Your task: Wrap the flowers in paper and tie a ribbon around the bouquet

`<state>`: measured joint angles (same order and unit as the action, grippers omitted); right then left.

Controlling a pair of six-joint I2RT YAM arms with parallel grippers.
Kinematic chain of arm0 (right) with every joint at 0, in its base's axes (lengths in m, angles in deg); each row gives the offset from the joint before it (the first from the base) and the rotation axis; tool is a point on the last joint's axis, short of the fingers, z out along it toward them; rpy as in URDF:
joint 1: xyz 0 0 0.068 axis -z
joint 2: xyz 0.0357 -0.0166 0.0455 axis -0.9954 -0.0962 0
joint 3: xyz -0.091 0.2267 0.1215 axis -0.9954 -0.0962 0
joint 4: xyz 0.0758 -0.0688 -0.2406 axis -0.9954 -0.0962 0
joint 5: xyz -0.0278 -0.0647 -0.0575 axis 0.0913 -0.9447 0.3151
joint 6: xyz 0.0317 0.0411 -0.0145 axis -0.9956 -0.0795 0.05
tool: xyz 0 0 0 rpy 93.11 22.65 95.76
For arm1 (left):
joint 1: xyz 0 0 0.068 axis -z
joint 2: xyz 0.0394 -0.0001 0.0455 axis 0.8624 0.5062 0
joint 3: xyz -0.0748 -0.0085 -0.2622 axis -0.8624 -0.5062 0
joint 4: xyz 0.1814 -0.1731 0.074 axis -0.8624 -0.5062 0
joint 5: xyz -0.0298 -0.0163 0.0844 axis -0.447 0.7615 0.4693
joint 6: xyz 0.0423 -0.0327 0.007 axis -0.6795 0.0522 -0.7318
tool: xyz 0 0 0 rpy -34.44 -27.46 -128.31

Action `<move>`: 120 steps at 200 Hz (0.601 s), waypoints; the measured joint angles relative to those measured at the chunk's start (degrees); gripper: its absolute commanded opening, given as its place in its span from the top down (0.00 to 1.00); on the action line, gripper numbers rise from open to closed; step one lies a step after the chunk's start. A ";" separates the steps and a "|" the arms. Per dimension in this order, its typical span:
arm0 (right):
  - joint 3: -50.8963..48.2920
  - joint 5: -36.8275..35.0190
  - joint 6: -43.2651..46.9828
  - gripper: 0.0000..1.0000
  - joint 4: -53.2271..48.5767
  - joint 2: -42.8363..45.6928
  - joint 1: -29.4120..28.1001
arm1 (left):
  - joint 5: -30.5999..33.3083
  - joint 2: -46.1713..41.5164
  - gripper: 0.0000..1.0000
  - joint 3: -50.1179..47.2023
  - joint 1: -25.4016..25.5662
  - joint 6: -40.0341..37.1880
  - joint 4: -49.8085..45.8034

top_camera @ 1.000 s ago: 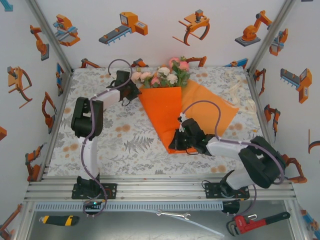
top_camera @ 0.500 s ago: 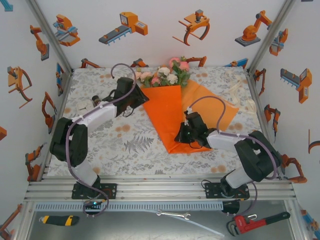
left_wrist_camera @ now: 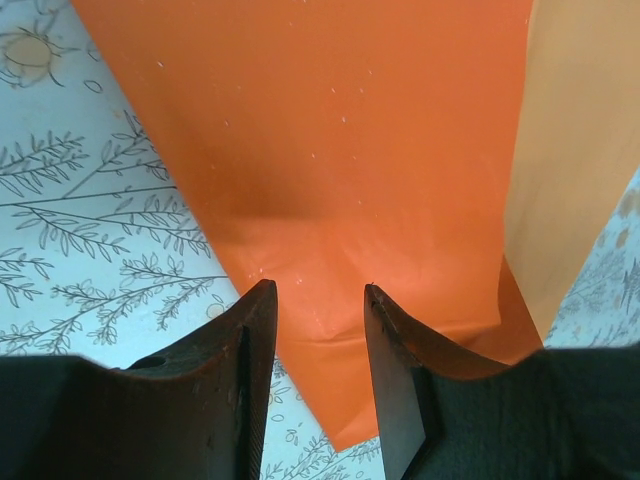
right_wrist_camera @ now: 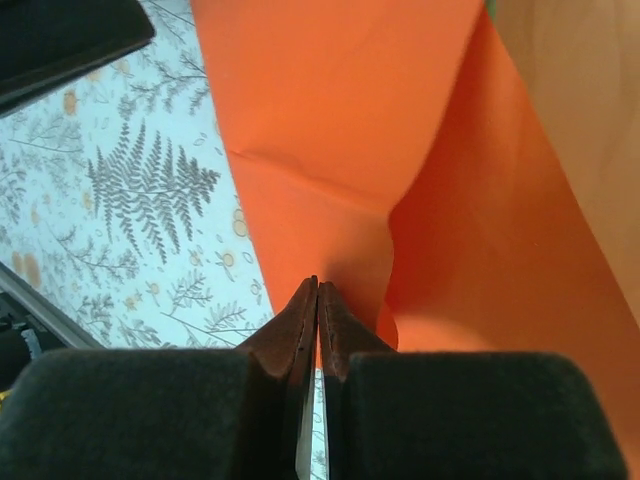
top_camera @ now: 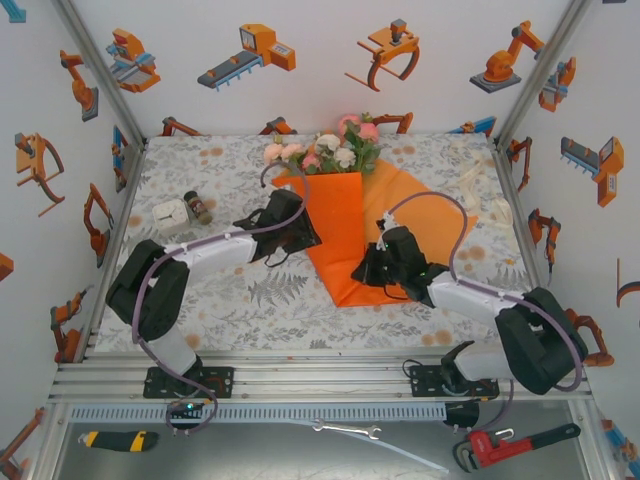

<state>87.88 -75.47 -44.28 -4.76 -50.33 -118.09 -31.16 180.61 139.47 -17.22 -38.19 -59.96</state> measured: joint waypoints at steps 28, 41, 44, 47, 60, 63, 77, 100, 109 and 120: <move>-0.96 0.61 -0.76 0.88 -0.59 -1.16 0.33 | 0.15 1.46 0.58 0.04 1.16 0.04 -0.04; -0.74 0.63 -0.72 0.87 -2.58 1.11 0.33 | 0.20 1.90 0.58 0.17 1.62 0.02 -0.17; -0.63 0.48 -0.72 0.86 -3.06 1.62 0.31 | 0.24 1.97 0.58 0.28 1.75 0.02 -0.31; -0.48 0.42 -0.70 0.85 -3.85 2.56 0.33 | 0.31 1.99 0.58 0.44 1.88 0.02 -0.42; 0.44 -0.42 -0.66 0.82 -6.73 6.69 0.48 | 0.61 2.03 0.58 1.33 2.60 -0.11 -0.96; 0.72 -0.68 -0.66 0.80 -7.37 7.82 0.68 | 0.72 2.05 0.58 1.64 2.80 -0.17 -1.11; 2.08 -2.03 -0.68 0.70 -10.01 13.16 2.19 | 1.01 2.05 0.58 3.10 3.93 -0.24 -1.36; 4.11 -5.64 -0.44 0.48 -14.82 21.33 7.74 | 1.22 2.05 0.58 5.07 5.99 -0.39 -1.36; 4.52 -7.50 -0.63 0.31 -17.46 24.26 11.13 | 1.40 2.23 0.58 5.62 6.86 -0.39 -1.38; 4.61 -8.83 0.31 0.24 -20.44 26.82 15.17 | 1.68 2.84 0.58 6.43 8.00 -0.39 -1.40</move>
<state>92.49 -84.30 -43.97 -25.20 -23.52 -102.92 -29.47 183.45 145.89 -9.22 -38.58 -61.36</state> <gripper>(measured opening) 0.671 0.420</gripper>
